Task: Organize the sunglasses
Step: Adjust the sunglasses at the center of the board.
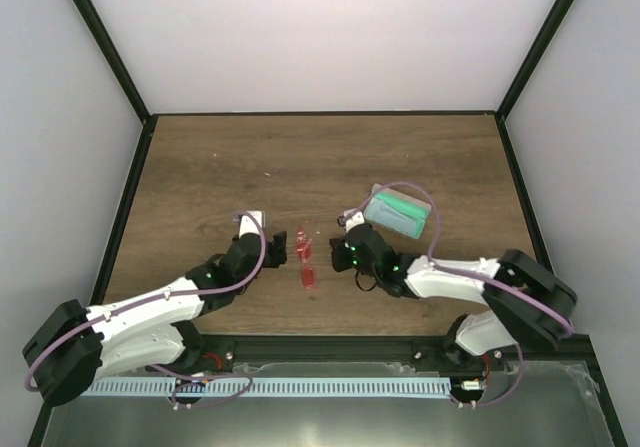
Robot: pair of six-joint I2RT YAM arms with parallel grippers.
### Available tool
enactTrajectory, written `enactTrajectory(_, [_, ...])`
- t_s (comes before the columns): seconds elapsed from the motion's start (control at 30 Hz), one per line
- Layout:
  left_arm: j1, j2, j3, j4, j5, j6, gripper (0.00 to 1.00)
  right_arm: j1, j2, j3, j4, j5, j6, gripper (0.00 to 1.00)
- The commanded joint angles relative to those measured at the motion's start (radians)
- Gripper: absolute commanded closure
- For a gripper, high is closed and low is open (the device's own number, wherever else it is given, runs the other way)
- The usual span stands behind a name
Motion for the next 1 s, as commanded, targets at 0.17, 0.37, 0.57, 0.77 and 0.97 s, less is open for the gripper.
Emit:
enactTrajectory(0.17, [0.043, 0.063, 0.102, -0.037, -0.058, 0.037, 0.26, 0.017, -0.159, -0.203, 0.315, -0.324, 0.076, 0.99])
enactTrajectory(0.37, [0.078, 0.098, 0.136, -0.056, -0.058, 0.049, 0.26, 0.112, -0.108, -0.175, 0.266, -0.223, 0.067, 0.54])
enactTrajectory(0.57, [0.092, 0.022, 0.025, -0.020, 0.023, 0.013, 0.27, 0.231, -0.076, -0.061, 0.040, 0.131, 0.118, 0.50])
enactTrajectory(0.77, [0.091, -0.137, -0.156, 0.080, 0.208, -0.055, 0.46, 0.214, -0.146, -0.010, -0.086, 0.242, 0.119, 0.54])
enactTrajectory(0.97, [0.093, -0.117, -0.119, -0.010, 0.109, -0.051, 0.52, 0.216, -0.037, 0.033, -0.071, 0.164, 0.164, 0.48])
